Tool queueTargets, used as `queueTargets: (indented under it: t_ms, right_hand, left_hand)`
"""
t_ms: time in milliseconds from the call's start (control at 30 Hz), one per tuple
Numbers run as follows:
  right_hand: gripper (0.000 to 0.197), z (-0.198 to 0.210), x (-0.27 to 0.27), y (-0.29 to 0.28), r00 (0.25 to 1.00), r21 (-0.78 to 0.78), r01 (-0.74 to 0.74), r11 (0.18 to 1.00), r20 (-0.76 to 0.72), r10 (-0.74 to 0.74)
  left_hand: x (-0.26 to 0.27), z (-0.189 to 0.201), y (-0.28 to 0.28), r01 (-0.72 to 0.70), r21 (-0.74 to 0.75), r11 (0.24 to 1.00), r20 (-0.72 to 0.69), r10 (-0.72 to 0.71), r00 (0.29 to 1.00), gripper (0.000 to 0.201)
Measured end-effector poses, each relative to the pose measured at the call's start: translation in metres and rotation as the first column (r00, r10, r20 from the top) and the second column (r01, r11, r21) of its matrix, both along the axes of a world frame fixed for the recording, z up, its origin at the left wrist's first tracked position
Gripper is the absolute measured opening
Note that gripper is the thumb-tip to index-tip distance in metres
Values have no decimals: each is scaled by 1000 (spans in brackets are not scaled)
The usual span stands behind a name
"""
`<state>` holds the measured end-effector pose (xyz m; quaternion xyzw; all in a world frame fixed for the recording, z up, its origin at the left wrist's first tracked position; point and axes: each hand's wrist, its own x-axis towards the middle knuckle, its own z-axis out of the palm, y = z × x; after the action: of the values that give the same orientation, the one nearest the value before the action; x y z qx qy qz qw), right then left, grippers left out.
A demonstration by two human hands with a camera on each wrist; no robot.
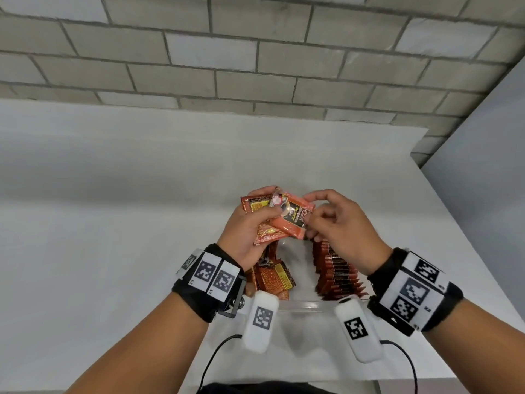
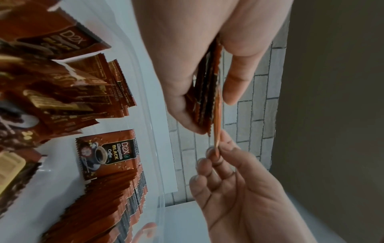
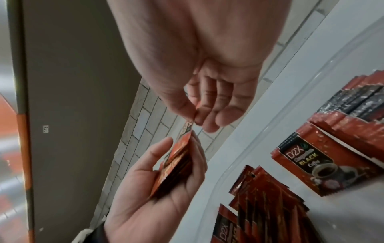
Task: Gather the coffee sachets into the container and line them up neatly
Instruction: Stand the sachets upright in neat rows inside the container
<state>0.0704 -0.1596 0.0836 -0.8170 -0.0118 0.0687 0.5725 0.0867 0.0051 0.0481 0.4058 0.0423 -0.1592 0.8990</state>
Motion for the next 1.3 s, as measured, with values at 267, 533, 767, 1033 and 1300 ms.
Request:
queueTargets:
  t_ms: [267,533,767,1033,1300]
  right_hand:
    - [19,-3,1,9,985,242,38,969,-174,5]
    - [7,1,38,-34,989,-493,-13,870,119,82]
    - [6,-28,54,-21,946,-809,-262,526,-108,305]
    - [9,-39,72,-1,944,-893,-251,373,-141,299]
    - [16,-45,78,7,931,-953,-258,159,-202,303]
  left_hand:
    - [-1,-3,5,-21,15,1000,59,20,998,43]
    - [6,-15,32,-122,49,991,-78,125,989,28]
    - [7,-28,41,-100,30,995,-114,103,988,18]
    - [8,-31,44,-95,-3,996,-133,93,987,19]
    - [9,-34,47,-88,-32,996,-143,83,986,19]
